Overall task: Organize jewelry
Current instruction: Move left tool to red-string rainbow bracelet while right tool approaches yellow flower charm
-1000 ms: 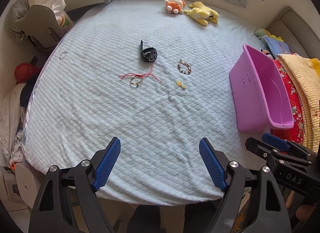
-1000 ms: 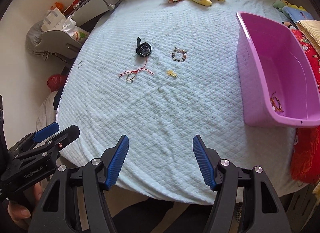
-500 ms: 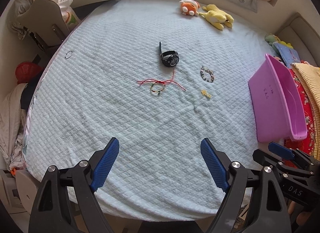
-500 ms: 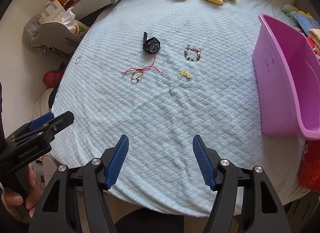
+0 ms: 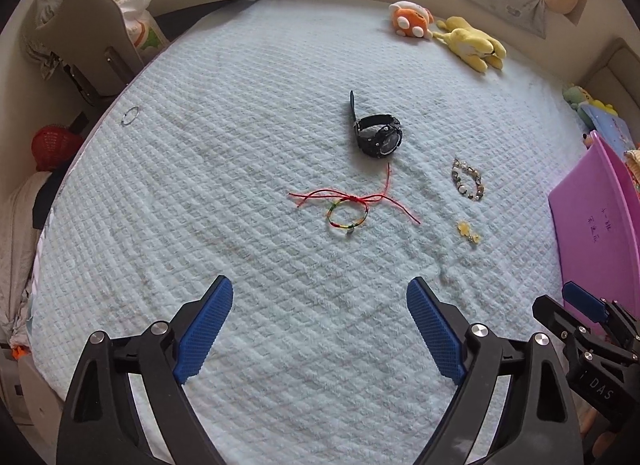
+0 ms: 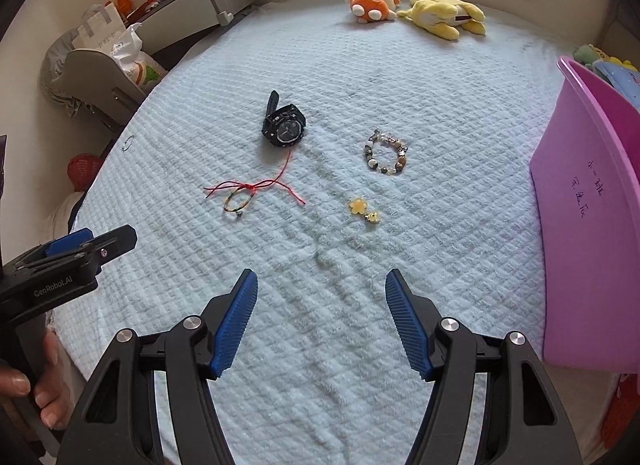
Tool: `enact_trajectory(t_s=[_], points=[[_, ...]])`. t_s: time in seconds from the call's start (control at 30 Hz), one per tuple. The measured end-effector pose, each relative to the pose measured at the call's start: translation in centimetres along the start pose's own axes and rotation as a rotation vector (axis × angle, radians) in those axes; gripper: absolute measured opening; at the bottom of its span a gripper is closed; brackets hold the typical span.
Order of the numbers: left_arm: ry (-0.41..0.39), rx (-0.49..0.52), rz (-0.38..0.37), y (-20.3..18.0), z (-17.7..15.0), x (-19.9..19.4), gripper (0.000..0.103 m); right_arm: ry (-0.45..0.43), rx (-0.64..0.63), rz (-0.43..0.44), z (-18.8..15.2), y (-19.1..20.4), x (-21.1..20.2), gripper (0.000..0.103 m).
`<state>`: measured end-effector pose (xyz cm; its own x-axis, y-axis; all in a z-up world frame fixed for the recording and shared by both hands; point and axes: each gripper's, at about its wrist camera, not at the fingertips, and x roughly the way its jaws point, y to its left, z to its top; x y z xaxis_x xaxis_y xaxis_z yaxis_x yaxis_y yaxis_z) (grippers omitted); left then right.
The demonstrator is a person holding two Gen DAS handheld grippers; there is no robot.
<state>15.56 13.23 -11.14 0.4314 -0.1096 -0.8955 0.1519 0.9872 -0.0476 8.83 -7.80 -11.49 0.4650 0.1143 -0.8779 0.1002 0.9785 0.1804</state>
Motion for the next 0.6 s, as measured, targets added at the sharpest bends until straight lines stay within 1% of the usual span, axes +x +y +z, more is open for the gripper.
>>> enact_trajectory(t_s=[0.1, 0.2, 0.3, 0.4, 0.5, 0.6], points=[[-0.03, 0.029, -0.023, -0.8, 0.0, 3.7, 0.087, -0.022, 0.021, -0.025, 0.2, -1.0, 3.4, 0.064], [-0.052, 0.065, -0.044, -1.7, 0.0, 7.3, 0.087, -0.046, 0.018, -0.069, 0.4, -1.8, 6.8, 0.064], [-0.06, 0.095, -0.043, -2.4, 0.2, 10.0, 0.087, -0.048, 0.052, -0.09, 0.6, -2.9, 9.8, 0.064], [-0.063, 0.093, -0.047, -2.4, 0.7, 11.9, 0.087, -0.073, 0.08, -0.113, 0.8, -3.7, 11.3, 0.064], [-0.074, 0.097, -0.044, -2.4, 0.9, 13.2, 0.087, -0.093, 0.08, -0.137, 0.9, -4.1, 12.4, 0.064], [-0.088, 0.116, -0.039, -2.7, 1.0, 14.3, 0.087, -0.105, 0.076, -0.143, 1.1, -4.3, 13.1, 0.064]])
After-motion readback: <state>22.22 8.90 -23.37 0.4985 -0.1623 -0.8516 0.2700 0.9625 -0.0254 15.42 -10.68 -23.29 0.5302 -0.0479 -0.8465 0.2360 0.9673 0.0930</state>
